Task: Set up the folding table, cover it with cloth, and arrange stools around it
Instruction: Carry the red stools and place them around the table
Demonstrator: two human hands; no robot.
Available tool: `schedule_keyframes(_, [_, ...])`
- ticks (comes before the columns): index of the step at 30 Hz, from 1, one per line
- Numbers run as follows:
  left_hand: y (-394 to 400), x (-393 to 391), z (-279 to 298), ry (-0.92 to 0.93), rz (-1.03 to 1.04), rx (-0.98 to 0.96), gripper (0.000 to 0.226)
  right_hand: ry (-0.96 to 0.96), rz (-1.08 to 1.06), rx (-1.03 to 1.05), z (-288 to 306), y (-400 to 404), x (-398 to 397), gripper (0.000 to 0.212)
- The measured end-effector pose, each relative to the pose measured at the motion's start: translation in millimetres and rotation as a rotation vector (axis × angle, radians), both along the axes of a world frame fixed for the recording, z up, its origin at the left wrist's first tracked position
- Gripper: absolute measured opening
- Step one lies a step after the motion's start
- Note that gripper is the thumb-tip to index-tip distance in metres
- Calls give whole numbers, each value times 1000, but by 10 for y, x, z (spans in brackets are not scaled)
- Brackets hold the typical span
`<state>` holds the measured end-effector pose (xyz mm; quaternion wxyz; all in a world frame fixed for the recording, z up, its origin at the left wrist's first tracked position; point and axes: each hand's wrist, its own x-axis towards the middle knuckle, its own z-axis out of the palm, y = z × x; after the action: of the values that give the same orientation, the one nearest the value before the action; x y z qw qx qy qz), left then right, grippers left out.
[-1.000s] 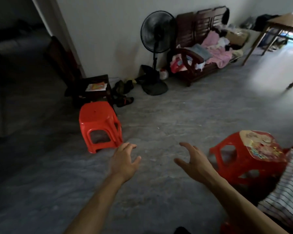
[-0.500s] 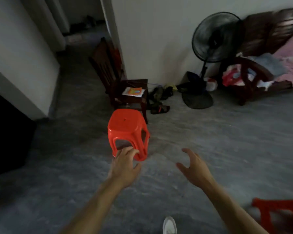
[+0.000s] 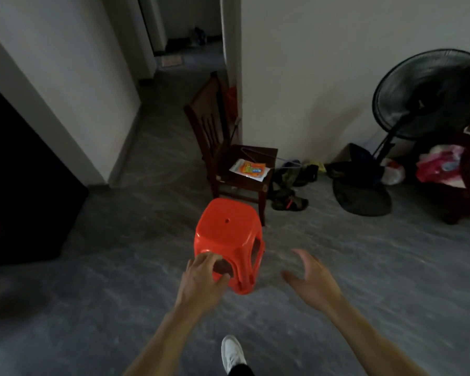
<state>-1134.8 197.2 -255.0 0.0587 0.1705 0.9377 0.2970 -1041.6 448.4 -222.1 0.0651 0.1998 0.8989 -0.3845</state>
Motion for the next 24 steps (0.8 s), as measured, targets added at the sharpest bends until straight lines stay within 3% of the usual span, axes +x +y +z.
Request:
schedule_keyframes(9, [149, -1433, -188, -60, 26, -58, 52, -48, 13, 72, -35, 198, -1365, 69])
schedule_keyframes(16, [286, -2061, -475, -165, 39, -120, 50, -121, 88, 22, -346, 290, -2162, 65])
schedule_keyframes(24, [529, -2816, -824, -285, 140, -156, 65, -198, 162, 17, -787, 592, -3205, 66])
